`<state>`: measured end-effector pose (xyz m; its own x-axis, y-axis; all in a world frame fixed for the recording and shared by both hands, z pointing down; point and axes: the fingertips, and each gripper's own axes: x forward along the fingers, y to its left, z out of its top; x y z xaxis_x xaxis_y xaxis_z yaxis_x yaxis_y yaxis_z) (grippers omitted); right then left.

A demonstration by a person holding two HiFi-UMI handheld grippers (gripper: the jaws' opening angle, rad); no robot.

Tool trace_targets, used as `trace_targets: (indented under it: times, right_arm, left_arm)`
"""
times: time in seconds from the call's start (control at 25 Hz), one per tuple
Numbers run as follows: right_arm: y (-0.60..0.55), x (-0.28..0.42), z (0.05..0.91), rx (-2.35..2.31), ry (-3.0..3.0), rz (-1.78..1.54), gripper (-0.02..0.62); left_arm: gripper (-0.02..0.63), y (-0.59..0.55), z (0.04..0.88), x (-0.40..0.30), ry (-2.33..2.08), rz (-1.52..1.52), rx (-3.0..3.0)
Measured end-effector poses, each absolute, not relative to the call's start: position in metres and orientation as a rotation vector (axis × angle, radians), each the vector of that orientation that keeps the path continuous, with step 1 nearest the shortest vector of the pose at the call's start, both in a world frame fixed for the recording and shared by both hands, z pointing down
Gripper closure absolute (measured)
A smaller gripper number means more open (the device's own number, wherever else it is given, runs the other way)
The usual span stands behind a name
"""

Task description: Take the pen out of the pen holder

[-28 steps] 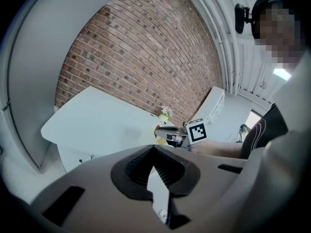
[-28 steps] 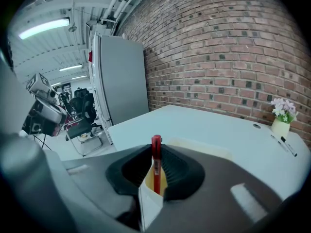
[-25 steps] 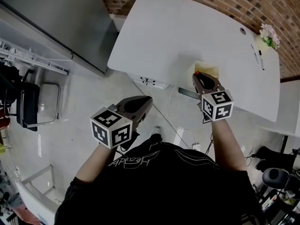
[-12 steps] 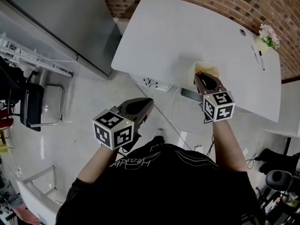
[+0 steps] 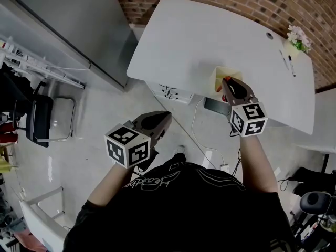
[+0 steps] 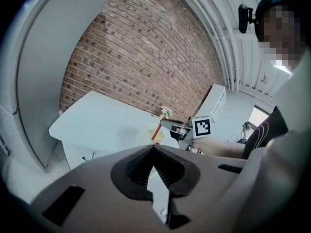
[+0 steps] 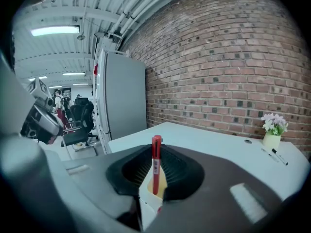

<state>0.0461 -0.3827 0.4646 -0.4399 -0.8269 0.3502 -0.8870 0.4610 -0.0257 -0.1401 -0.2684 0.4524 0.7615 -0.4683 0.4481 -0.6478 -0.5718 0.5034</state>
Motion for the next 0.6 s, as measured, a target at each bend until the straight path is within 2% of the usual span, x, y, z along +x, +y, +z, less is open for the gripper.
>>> trace_targets:
  times: [0.6]
  right_arm:
    - [-0.339,0.065,0.378,1.606,-2.586,0.168,0.540]
  left_arm:
    - [0.603,-0.250,0.412,-0.128,-0.867,0.330,2.362]
